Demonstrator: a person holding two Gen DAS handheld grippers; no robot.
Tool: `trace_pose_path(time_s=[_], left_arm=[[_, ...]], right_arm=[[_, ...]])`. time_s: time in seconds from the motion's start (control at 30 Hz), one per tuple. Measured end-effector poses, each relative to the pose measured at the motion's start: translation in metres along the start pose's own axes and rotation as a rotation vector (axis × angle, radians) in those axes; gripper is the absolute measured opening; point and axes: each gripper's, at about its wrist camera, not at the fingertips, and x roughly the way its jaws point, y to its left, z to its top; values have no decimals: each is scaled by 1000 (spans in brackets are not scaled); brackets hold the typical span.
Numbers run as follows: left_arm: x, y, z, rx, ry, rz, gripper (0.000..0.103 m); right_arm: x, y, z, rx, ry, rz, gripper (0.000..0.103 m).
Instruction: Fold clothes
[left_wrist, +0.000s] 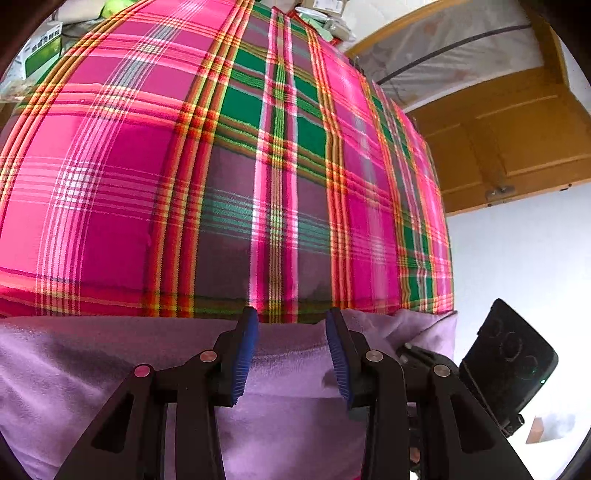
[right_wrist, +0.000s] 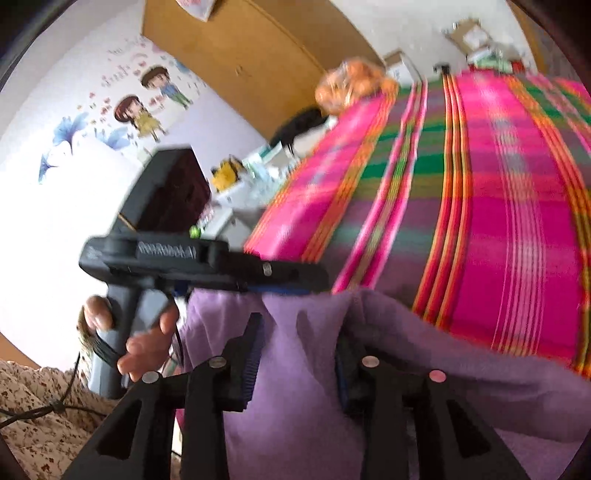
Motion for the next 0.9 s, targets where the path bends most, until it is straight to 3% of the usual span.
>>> trace_pose_path(time_s=[0.2,0.3,0.63,0.7,0.8,0.9], left_arm=[[-1,-1,1,-1,-5,-10,39],[0,-2,0,0,-2,-11,39],[0,-7,-3,16,0,-26,39],[-3,-7,-4,21,-3,-27,39],[-5,-6,-4,26,-6,-28,39],[-4,-6,-3,30,0,-26,39]], right_arm=[[-4,-4,7,-6,-59,-32,38],[-13,-2,5,-54,-69,-146,39],[-45,-18,17,11,-151,-129,40],[-55,-24,17,22,-142,-152,40],[-61,-30,16,-24,-99,-313,40],[-60,-36,15,-81,-19,-343,40]])
